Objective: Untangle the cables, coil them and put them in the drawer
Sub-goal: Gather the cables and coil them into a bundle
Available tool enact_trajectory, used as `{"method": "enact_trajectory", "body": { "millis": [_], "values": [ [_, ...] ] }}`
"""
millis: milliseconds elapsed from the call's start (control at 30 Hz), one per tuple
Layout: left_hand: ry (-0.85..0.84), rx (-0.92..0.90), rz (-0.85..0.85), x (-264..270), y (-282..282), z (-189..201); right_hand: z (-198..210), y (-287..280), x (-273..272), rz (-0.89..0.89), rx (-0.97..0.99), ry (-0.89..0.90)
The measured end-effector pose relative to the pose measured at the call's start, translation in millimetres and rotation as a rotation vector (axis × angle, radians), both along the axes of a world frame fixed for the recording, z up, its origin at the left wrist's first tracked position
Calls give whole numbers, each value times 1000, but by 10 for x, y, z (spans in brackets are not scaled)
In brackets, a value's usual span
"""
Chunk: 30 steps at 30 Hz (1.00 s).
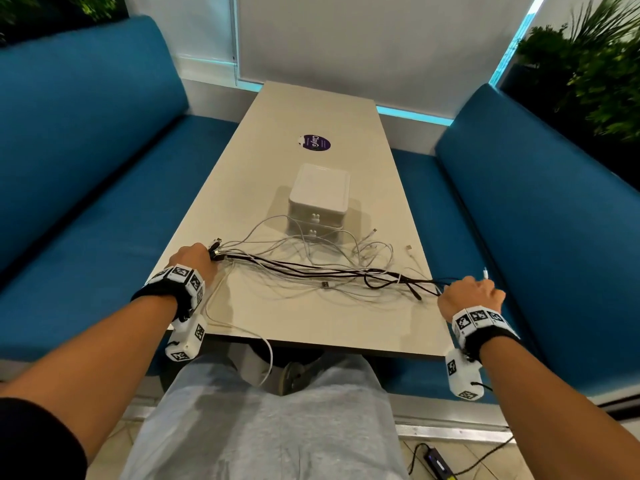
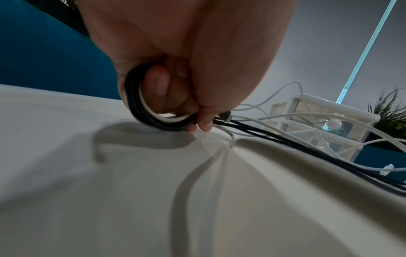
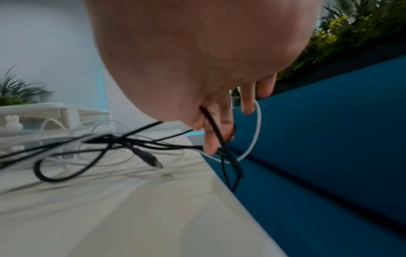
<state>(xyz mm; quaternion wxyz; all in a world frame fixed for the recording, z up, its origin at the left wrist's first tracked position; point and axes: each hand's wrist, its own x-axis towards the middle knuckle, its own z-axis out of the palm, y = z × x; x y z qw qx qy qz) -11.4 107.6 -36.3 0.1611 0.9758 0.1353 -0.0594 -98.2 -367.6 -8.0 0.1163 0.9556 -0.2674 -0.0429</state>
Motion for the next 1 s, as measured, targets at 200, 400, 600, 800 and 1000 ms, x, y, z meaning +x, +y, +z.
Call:
{"method": "enact_trajectory", "body": {
  "millis": [200,400,600,800,1000],
  "values": [
    [9,16,5,1,35,-21,-45,165,61,122,37,91],
    [-2,17,8,10,33,-34,37,242,94,324,503,-245],
    [-12,6,13,-1,32,-44,50,310,231,396,602,-245],
    [-8,4,13,-13,23,-28,-6,353,253,235,591,-65],
    [-1,9,13,-29,12,-7,-50,361,286,222,546,45]
  ]
}}
